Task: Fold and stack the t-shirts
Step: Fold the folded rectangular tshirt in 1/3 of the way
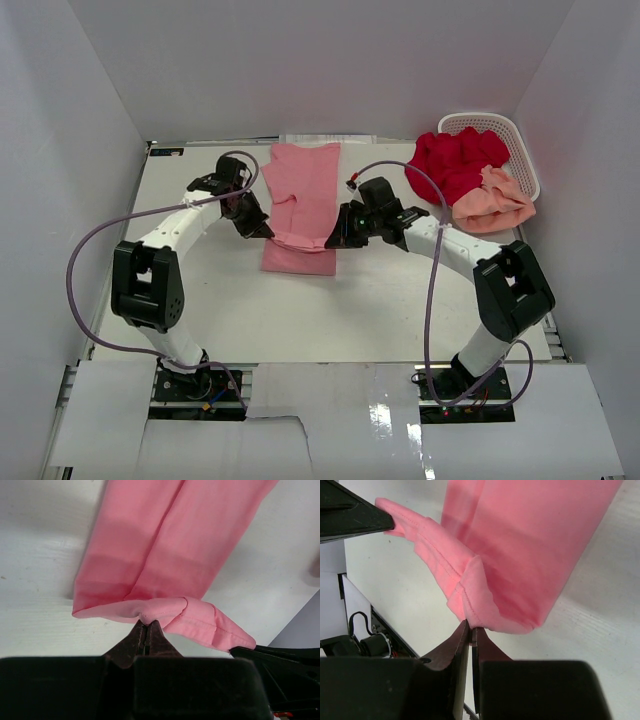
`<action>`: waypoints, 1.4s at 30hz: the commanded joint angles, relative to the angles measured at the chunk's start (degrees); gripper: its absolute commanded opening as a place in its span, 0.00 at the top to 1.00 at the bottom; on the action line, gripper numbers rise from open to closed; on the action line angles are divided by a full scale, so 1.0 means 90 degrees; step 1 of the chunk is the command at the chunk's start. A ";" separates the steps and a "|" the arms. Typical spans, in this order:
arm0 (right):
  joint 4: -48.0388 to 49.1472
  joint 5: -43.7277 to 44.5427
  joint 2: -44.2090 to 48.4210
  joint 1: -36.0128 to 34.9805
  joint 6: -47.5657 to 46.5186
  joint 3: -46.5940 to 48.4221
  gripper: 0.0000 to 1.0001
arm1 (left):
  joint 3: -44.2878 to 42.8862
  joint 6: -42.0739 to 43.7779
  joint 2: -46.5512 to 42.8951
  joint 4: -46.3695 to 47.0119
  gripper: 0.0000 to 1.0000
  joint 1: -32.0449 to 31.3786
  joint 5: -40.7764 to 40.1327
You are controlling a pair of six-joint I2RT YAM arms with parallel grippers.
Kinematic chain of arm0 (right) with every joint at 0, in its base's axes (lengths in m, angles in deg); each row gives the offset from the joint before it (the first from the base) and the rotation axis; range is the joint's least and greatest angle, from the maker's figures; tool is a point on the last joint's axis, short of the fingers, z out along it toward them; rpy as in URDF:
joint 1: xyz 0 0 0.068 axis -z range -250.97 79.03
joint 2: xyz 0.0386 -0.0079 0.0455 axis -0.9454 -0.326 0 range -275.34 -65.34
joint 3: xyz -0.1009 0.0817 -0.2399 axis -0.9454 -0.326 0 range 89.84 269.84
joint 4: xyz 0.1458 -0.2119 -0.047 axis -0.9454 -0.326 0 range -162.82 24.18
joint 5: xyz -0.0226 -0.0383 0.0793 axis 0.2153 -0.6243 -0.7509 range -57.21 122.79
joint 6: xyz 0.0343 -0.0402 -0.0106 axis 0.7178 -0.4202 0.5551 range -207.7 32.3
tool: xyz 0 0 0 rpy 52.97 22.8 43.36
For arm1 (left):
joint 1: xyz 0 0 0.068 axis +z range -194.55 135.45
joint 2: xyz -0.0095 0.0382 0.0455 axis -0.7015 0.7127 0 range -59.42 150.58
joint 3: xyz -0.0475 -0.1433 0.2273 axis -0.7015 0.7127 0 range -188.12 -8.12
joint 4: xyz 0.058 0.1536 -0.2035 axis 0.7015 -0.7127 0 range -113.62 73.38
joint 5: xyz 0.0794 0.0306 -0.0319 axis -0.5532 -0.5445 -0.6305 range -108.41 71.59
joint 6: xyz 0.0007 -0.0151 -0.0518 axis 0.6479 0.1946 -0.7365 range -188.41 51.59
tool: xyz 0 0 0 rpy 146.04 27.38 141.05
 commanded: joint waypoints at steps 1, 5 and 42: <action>-0.0226 -0.0146 -0.0190 0.0124 -0.0349 0.0543 0.92 | -0.0554 0.0064 0.0092 0.0016 1.00 0.0007 -0.0173; -0.0304 -0.0195 -0.0425 0.0221 -0.0456 0.0933 0.92 | -0.0926 0.0083 0.0307 0.0007 1.00 -0.0002 -0.0231; -0.1154 -0.0937 -0.2925 0.1218 -0.1403 0.4088 0.92 | -0.3524 0.0171 0.2602 -0.0296 1.00 0.0125 -0.0651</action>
